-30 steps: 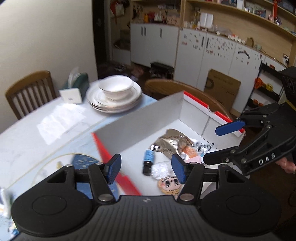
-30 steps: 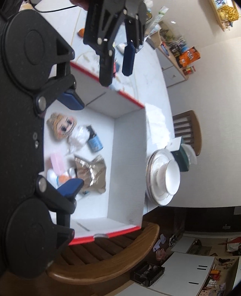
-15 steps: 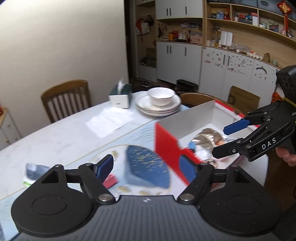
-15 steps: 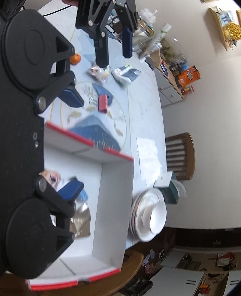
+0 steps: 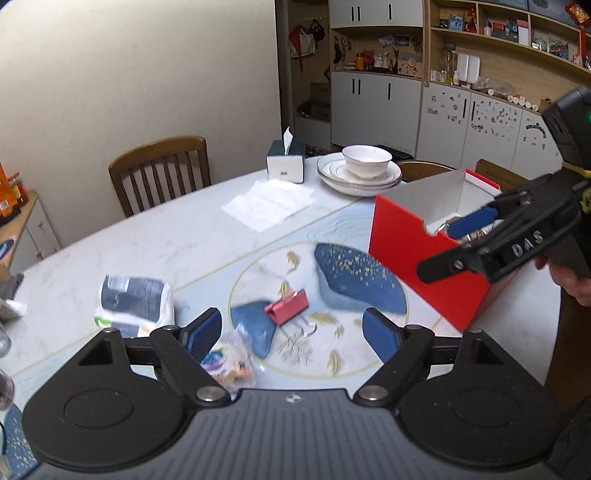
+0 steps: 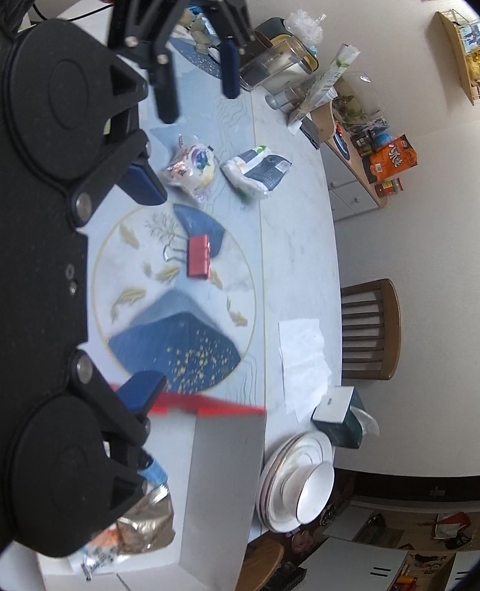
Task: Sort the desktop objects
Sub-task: 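Move both open tools out of the box back over the table, then grasp the pink binder clip with the right tool while the left tool grasps the orange, then carry the binder clip with the right tool and the orange with the left tool into the box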
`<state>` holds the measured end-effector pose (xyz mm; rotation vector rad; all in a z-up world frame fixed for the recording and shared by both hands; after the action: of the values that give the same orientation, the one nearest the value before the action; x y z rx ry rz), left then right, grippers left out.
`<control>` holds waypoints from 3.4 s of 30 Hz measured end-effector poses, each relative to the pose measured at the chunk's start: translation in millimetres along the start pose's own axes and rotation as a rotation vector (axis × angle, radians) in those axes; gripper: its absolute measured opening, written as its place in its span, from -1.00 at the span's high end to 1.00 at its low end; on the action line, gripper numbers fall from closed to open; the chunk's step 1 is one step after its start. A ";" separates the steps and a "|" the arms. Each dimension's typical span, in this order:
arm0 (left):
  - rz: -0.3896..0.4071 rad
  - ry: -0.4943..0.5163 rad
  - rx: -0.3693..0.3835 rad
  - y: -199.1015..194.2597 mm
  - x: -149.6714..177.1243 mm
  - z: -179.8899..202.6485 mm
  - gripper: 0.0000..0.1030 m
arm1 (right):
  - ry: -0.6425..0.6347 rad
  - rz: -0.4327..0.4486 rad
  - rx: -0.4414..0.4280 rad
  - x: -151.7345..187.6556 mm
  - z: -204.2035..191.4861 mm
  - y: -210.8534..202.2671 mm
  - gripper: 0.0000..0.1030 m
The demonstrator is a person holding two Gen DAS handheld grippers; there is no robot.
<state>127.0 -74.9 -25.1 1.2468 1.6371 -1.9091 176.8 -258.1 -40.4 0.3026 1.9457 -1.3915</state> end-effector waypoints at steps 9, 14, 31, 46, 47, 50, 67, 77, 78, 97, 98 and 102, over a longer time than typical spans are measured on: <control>-0.034 -0.021 0.039 17.0 41.4 -23.9 -1.00 | -0.011 0.002 0.044 -14.2 -29.8 38.4 -0.87; -0.056 -0.022 0.041 33.3 58.5 -27.7 -1.00 | -0.008 0.000 0.072 -24.0 -33.5 63.0 -0.87; -0.154 -0.020 -0.015 71.4 105.0 -30.6 -1.00 | -0.009 -0.092 0.101 -21.7 -37.7 154.1 -0.87; -0.154 -0.027 -0.015 66.5 118.5 -29.9 -0.80 | -0.017 -0.143 0.122 -16.9 -34.8 190.4 -0.68; -0.159 -0.028 -0.015 67.0 119.3 -29.9 -0.67 | -0.019 -0.145 0.121 -17.0 -34.9 191.6 -0.63; -0.168 -0.039 0.000 67.0 120.8 -30.0 -0.38 | -0.036 -0.143 0.125 -17.8 -36.6 192.7 -0.58; -0.165 -0.032 0.003 63.1 119.5 -26.0 0.34 | -0.069 -0.148 0.117 -16.1 -43.7 183.4 0.06; -0.151 -0.060 -0.011 50.9 108.3 -22.0 0.35 | -0.075 -0.166 0.059 -2.3 -50.1 139.2 0.06; -0.147 -0.069 -0.011 48.2 105.6 -21.5 0.35 | -0.078 -0.163 0.048 -1.2 -51.3 131.5 0.06; -0.052 -0.098 -0.062 10.5 55.6 25.9 0.35 | -0.113 -0.132 -0.079 10.1 -41.7 23.2 0.07; -0.047 -0.098 -0.064 9.2 52.5 29.1 0.35 | -0.117 -0.124 -0.086 9.3 -40.0 16.9 0.07; -0.020 -0.101 -0.059 5.4 37.3 43.3 0.35 | -0.111 -0.083 -0.104 2.7 -28.1 -8.8 0.07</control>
<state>92.8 -105.6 -59.4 1.0962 1.6480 -1.8887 158.3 -236.9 -31.1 0.0953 1.9497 -1.3252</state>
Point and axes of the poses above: each gripper's, at about its wrist camera, not at the fingertips, and y roughly the way its jaws point, z to its right, x to its underside, the point moved 6 cm from there along y, roughly the way its jaws point
